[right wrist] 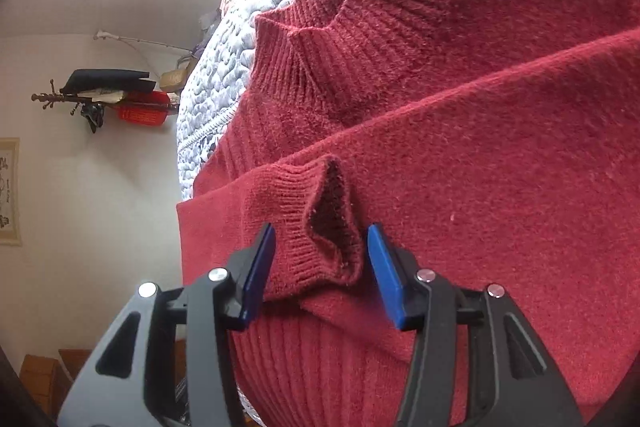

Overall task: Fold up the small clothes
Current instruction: 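Grasp the sweater side edge with the right tool and fold it inward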

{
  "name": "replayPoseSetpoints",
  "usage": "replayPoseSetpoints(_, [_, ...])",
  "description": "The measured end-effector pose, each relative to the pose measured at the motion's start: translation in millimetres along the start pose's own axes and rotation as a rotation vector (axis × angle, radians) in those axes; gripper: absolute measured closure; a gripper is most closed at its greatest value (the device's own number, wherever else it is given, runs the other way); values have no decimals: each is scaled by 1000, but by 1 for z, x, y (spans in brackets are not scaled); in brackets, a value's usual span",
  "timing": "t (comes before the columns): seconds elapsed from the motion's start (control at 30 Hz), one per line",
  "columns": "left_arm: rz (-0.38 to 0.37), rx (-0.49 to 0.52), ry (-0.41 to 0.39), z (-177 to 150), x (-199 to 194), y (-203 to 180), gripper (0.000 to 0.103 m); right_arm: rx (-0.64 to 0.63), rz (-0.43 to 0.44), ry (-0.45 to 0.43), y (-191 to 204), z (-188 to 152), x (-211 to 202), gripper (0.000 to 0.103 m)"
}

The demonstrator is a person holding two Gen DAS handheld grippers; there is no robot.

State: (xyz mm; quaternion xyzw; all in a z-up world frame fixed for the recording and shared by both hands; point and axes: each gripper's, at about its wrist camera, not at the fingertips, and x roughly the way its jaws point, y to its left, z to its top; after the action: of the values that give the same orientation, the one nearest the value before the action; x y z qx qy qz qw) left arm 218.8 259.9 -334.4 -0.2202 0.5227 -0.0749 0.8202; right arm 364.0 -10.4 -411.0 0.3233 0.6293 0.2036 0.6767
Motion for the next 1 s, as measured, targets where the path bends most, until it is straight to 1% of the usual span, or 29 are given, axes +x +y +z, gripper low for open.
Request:
replayPoseSetpoints(0.1, [14,-37,8,-12,-8,13,31,-7,-18,4,5,1,9,54])
replayPoseSetpoints(0.17, [22,-57,16,-15,-11,20,31,-19,-26,-3,10,2,13,61])
replayPoseSetpoints(0.23, [30,-69,15,-19,-14,25,31,-46,-40,-1,16,2,14,87])
replayPoseSetpoints(0.27, [36,-72,17,-20,-15,28,31,-56,-53,-7,19,3,14,94])
replayPoseSetpoints(0.3, [42,-76,19,-22,-16,30,31,-66,-60,-13,23,4,13,97])
replayPoseSetpoints(0.43, [58,-91,26,-25,-22,37,31,-104,-82,-49,35,8,-7,98])
replayPoseSetpoints(0.53, [73,-97,24,-26,-27,41,31,-125,-98,-91,44,13,-31,98])
replayPoseSetpoints(0.63, [83,-104,25,-25,-32,44,31,-127,-110,-138,45,19,-62,98])
replayPoseSetpoints(0.8, [87,-103,16,-20,-41,42,31,-110,-135,-221,31,24,-116,98])
replayPoseSetpoints(0.9, [86,-93,11,-17,-43,37,31,-79,-151,-256,10,22,-145,98])
replayPoseSetpoints(1.0, [84,-81,4,-12,-42,35,31,-37,-163,-278,-12,18,-162,98])
